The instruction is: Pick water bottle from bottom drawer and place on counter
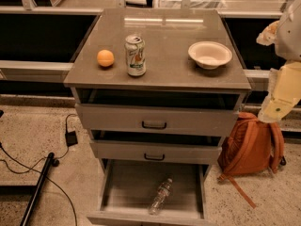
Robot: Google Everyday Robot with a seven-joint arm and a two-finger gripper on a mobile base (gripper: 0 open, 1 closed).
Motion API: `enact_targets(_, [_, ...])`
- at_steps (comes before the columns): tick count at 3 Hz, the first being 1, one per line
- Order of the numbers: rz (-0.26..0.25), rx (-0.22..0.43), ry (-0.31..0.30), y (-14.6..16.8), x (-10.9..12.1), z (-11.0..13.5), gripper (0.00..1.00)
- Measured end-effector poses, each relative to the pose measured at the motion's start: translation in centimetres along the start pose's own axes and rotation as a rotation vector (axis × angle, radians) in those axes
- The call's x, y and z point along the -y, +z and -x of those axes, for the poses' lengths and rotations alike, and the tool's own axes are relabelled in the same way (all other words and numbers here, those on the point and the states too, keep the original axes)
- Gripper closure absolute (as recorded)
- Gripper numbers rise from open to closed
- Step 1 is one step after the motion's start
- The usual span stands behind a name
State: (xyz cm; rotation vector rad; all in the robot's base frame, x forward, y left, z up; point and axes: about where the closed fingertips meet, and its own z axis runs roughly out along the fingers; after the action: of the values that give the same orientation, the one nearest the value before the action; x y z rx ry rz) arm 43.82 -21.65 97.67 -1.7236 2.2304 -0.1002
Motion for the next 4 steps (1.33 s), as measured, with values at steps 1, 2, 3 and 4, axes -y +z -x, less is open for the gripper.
enact_targets(1, [-0.001,0.000,0.000,0.0,0.0,0.0,0.00])
enact_targets(2, [0.037,0.029,0.007,4.2,-0.2,-0.2,0.00])
enact_targets(3, [0.097,0.112,-0.052,11.2,-2.9,0.2,0.00])
enact_targets(4, [0.149,0.151,-0.148,19.5,-6.9,-1.4,0.00])
